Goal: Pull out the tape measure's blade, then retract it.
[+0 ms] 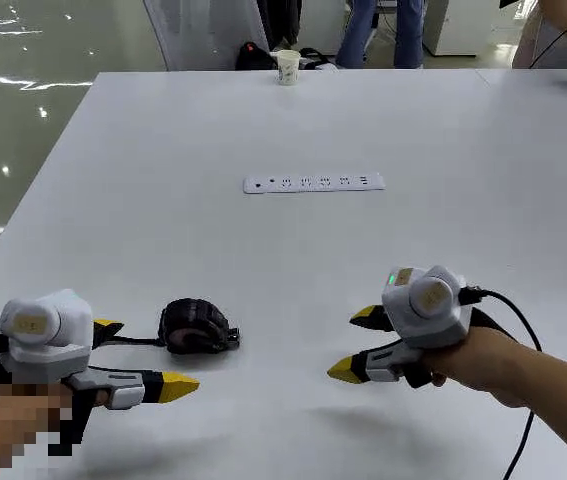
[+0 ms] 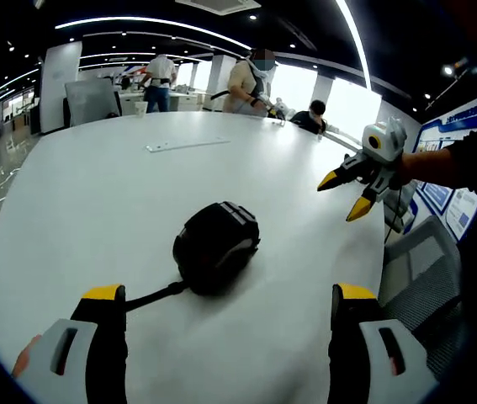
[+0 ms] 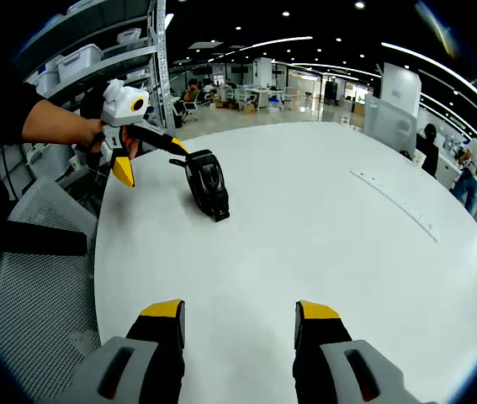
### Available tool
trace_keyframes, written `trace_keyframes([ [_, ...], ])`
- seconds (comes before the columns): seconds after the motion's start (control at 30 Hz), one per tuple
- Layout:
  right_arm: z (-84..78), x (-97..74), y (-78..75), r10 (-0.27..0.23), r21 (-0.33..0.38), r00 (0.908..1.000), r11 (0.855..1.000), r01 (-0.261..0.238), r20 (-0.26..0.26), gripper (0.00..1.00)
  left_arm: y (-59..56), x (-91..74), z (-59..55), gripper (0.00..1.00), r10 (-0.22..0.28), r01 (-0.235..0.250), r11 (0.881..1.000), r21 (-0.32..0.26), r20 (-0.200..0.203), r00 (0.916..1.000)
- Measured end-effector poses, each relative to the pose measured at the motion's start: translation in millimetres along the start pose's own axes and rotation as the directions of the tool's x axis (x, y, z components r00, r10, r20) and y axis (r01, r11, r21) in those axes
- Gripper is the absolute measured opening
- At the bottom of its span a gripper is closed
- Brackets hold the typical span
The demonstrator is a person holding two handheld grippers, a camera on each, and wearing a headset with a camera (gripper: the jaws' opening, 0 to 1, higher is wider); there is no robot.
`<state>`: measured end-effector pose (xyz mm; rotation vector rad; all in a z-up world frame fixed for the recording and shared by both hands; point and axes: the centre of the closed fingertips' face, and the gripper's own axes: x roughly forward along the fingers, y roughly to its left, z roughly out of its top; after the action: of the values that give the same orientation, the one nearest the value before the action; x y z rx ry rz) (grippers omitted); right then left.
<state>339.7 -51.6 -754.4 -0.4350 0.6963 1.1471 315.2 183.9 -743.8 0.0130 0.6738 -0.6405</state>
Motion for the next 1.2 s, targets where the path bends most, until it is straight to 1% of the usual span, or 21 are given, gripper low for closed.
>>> trace_keyframes([
  [0.1,-5.0,-6.2,-2.1,-0.01,0.011,0.9999,1.0,0.01,0.007,0.53,1.9,-2.6,-2.9,0.99,-0.003,0.003,1.0,0.001,-0.003,1.0],
  [0.17,-9.4,-9.7,-3.2,-0.018,0.018,0.9998,1.0,0.018,0.005,0.55,3.0,-4.9,-6.9,0.99,0.003,-0.002,1.0,0.026,-0.018,0.9998],
  [0.27,-15.4,-15.6,-4.5,-0.023,0.027,0.9997,0.999,0.023,0.007,0.59,3.9,-8.0,-11.6,0.99,0.0,0.001,0.999,0.041,-0.035,0.9994],
  [0.33,-20.5,-19.9,-5.6,-0.02,0.051,0.9997,0.999,0.019,0.011,0.61,5.3,-11.2,-15.3,0.99,0.003,-0.001,0.999,0.049,-0.047,0.9989],
  [0.4,-25.0,-22.9,-6.7,-0.019,0.072,0.9997,0.997,0.018,0.014,0.65,5.4,-13.7,-17.4,0.99,-0.002,0.004,0.999,0.044,-0.048,0.9988],
  [0.5,-38.3,-28.7,-12.1,-0.034,0.095,0.9994,0.995,0.034,0.0,0.69,5.3,-17.3,-20.9,0.99,-0.011,0.013,0.999,0.044,-0.047,0.9988],
  [0.6,-49.3,-34.2,-15.3,-0.051,0.069,0.9984,0.996,0.052,-0.024,0.69,6.2,-20.1,-22.0,0.99,-0.009,0.01,0.999,0.035,-0.034,0.9994],
  [0.67,-56.2,-37.9,-18.6,-0.064,0.065,0.9974,0.996,0.066,-0.034,0.7,6.9,-21.9,-23.8,0.99,-0.006,0.006,1.0,0.027,-0.034,0.9994],
  [0.7,-58.2,-39.6,-19.7,-0.067,0.065,0.9972,0.995,0.069,-0.033,0.71,7.7,-22.6,-24.1,0.99,0.001,0.0,0.999,0.033,-0.029,0.9996],
  [0.73,-59.8,-41.2,-20.8,-0.07,0.067,0.997,0.995,0.072,-0.032,0.71,7.8,-23.4,-24.5,0.99,0.001,0.0,0.999,0.036,-0.028,0.9996],
  [0.8,-61.5,-45.9,-21.0,-0.065,0.096,0.9978,0.993,0.066,-0.013,0.73,9.6,-23.9,-26.0,0.99,0.004,-0.002,0.999,0.037,-0.034,0.9994],
  [0.87,-65.4,-51.0,-22.8,-0.068,0.111,0.9976,0.992,0.068,-0.011,0.77,14.2,-25.6,-27.0,0.99,0.026,-0.023,0.998,0.061,-0.041,0.9988],
  [0.93,-68.7,-57.5,-25.7,-0.077,0.126,0.997,0.989,0.077,-0.005,0.78,12.3,-27.0,-24.5,0.99,0.016,-0.014,0.999,0.046,-0.035,0.9993],
  [1.0,-73.6,-64.0,-30.7,-0.094,0.13,0.9956,0.987,0.094,-0.008,0.8,12.2,-28.3,-23.4,0.99,0.021,-0.019,0.998,0.055,-0.036,0.9991],
  [1.03,-75.4,-66.9,-32.5,-0.099,0.131,0.9951,0.986,0.099,-0.009,0.81,11.1,-28.5,-22.8,0.99,0.014,-0.012,0.998,0.055,-0.032,0.9994],
  [1.2,-80.3,-84.5,-38.0,-0.127,0.15,0.9919,0.981,0.125,0.005,0.89,10.7,-30.0,-24.5,0.99,0.005,-0.004,0.999,0.05,-0.036,0.9993],
])
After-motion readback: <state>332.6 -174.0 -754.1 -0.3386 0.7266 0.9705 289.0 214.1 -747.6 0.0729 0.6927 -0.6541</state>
